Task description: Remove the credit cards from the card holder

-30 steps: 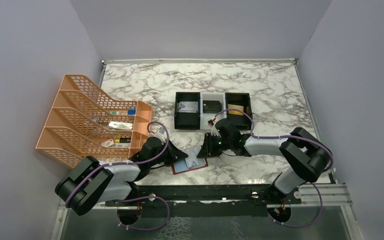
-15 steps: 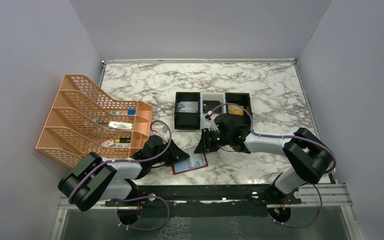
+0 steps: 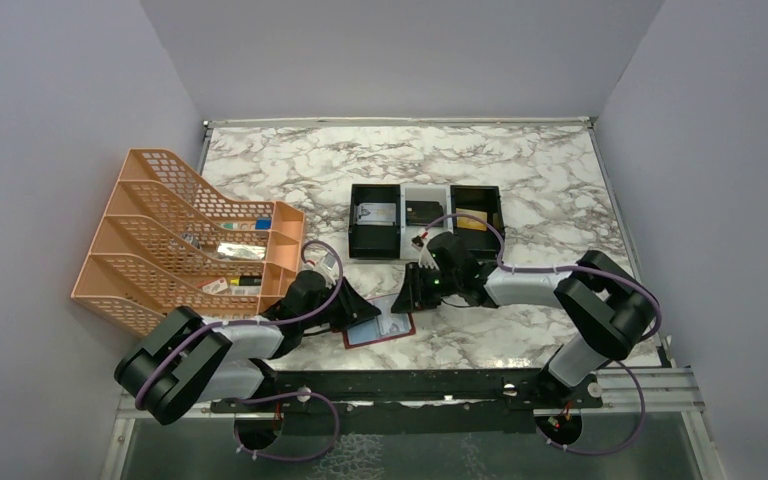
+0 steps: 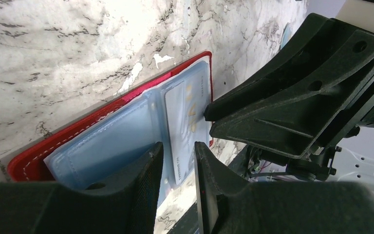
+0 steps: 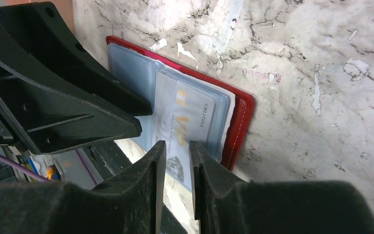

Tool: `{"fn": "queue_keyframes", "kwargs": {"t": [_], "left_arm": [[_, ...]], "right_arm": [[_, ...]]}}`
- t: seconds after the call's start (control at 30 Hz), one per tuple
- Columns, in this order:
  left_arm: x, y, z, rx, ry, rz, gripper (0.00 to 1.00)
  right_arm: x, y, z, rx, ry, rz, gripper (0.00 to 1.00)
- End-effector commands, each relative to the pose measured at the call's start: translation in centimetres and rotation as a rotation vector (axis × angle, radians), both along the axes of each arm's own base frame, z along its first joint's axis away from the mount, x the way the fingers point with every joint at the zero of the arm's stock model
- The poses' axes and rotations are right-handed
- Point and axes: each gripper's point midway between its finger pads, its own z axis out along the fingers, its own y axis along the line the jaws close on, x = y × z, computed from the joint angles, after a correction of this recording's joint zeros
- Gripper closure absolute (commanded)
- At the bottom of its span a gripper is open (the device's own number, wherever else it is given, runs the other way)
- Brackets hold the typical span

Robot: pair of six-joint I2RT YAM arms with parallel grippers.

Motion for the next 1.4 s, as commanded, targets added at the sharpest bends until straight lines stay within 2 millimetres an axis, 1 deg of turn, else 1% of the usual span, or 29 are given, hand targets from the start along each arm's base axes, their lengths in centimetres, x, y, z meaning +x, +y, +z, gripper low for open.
{"fn": "queue_keyframes", "kwargs": {"t": [0.0, 0.23, 0.33, 0.43, 0.53, 0.63, 0.77, 1.0, 1.17, 1.37], "left_arm": [[-0.8, -0.1, -0.4, -0.001, 0.017, -0.038, 0.67], [-1.0, -0.3, -0.7, 0.012, 0.025, -0.053, 0.68], [-1.0, -1.0, -0.5, 0.013, 0.020, -0.075, 0.71], [-1.2, -2.1, -0.3, 0.017, 0.009, -0.102, 0.75], [-1.1, -2.5, -0.4, 0.018, 0.011, -0.091, 0.85], [-0.9, -2.2, -0.6, 0.014, 0.018, -0.051, 0.93], [-1.0, -1.6, -0.8, 0.015, 0.022, -0.024, 1.00], [-1.2, -0.9, -0.2, -0.008, 0.009, 0.013, 1.00], [-1.9, 0.2, -1.1, 0.005, 0.026, 0.034, 1.00], [-2.4, 0.7, -1.7, 0.020, 0.044, 0.031, 1.00]], "right_arm": [[-1.3, -2.8, -3.2, -0.138, 0.041, -0.039, 0.74], [-1.8, -3.1, -3.6, -0.135, 0.053, -0.029, 0.74], [-1.8, -3.0, -3.7, -0.133, 0.056, -0.031, 0.74], [-1.8, -3.0, -3.7, -0.131, 0.056, -0.037, 0.74], [-1.9, -3.0, -4.0, -0.132, 0.067, -0.038, 0.74], [-2.0, -3.3, -4.2, -0.139, 0.071, -0.048, 0.74], [-1.9, -3.6, -4.4, -0.157, 0.067, -0.064, 0.74], [-1.6, -3.9, -4.3, -0.175, 0.048, -0.062, 0.75], [-1.7, -3.9, -4.4, -0.178, 0.045, -0.058, 0.75], [-1.8, -3.8, -4.4, -0.172, 0.051, -0.050, 0.76]]}}
